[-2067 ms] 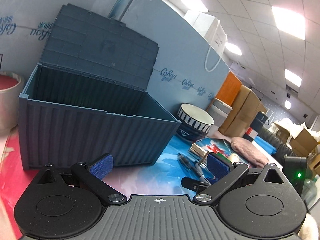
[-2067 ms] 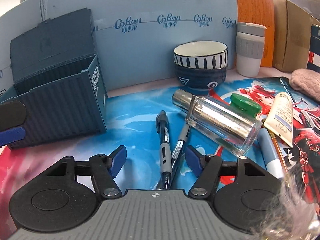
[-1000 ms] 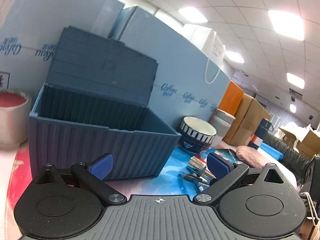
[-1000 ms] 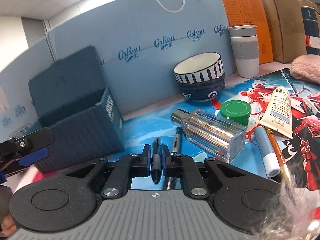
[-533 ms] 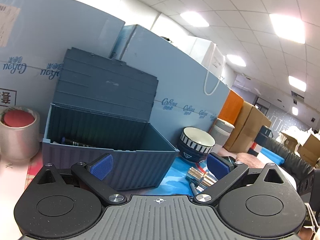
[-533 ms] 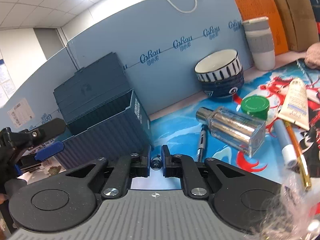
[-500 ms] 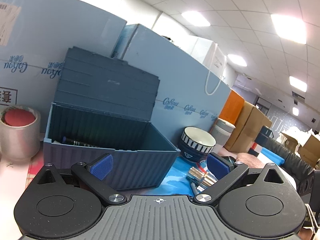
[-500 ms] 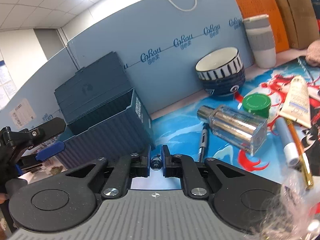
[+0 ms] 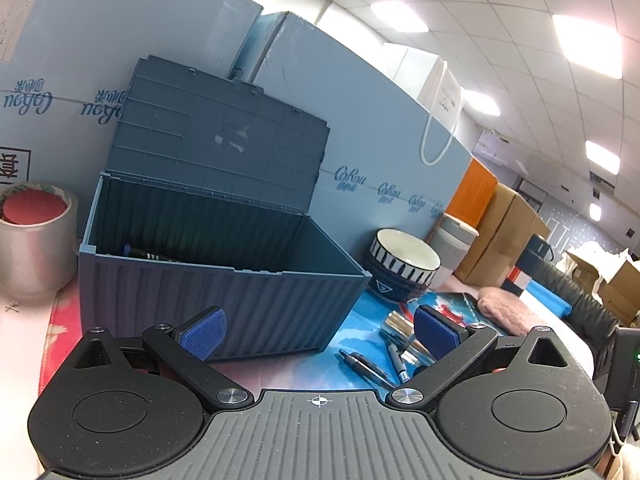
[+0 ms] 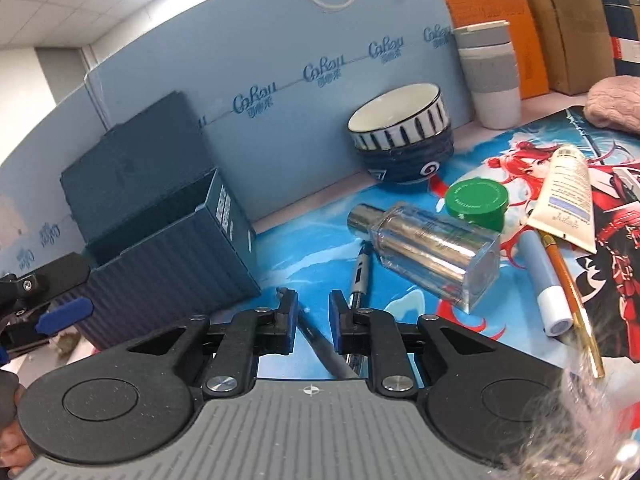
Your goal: Organize rigid objects
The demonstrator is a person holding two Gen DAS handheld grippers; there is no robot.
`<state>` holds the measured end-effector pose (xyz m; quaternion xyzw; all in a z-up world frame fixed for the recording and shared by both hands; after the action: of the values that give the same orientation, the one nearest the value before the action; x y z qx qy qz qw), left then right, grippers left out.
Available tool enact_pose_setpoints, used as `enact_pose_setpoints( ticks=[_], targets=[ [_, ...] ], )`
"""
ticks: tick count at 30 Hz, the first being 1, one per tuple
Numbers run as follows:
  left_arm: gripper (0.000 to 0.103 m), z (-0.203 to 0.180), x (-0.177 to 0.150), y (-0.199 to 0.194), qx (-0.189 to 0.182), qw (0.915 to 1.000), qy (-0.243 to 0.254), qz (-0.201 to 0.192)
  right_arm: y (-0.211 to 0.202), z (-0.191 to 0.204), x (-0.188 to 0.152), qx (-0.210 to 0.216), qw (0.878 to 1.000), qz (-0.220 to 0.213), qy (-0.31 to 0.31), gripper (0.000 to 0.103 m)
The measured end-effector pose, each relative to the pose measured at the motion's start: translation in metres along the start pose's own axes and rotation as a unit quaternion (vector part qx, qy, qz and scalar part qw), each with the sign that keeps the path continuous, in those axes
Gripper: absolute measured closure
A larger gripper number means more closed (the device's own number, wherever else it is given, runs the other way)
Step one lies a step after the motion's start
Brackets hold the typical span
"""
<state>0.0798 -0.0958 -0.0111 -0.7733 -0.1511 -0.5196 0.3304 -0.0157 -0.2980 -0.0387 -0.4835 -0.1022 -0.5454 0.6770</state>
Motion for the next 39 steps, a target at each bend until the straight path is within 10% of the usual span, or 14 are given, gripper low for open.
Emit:
enact_pose_setpoints(
  ticks=[5, 15, 20, 23, 39],
  targets=[
    [0.002, 0.000, -0.002, 0.002, -0.001, 1.0000, -0.001, 0.004, 0.013, 0.017, -0.001, -0.018, 0.996, 0.007, -0.088, 0.061],
    [0.002, -0.003, 0.007, -0.005, -0.007, 0.9999, 0.006, -0.007, 0.069, 0.050, -0.028, -0.022, 0.969, 0.087, -0.231, 0.059],
    [0.002, -0.005, 0.014, -0.012, -0.018, 0.9997, 0.007, -0.016, 0.067, 0.059, -0.033, -0.009, 0.963, 0.103, -0.250, 0.093],
    [0.002, -0.006, 0.018, -0.016, -0.019, 0.9995, 0.009, -0.022, 0.060, 0.063, -0.037, -0.009, 0.961, 0.108, -0.255, 0.093],
    [0.002, 0.020, 0.046, -0.046, 0.008, 0.9971, -0.024, -0.072, -0.067, 0.105, 0.023, 0.073, 0.977, -0.097, -0.178, 0.093]
  ],
)
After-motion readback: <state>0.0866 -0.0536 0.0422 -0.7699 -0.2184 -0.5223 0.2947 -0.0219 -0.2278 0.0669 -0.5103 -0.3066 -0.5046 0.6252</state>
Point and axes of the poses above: each gripper's, at about its wrist camera, not at the fingertips, and y roughly the way its jaws point, z to its left, x to its top, the point moved 8 cm from there along y, roughly the way its jaws point, and after that the axes turned 12 degrees about y, right-handed, at the moved point
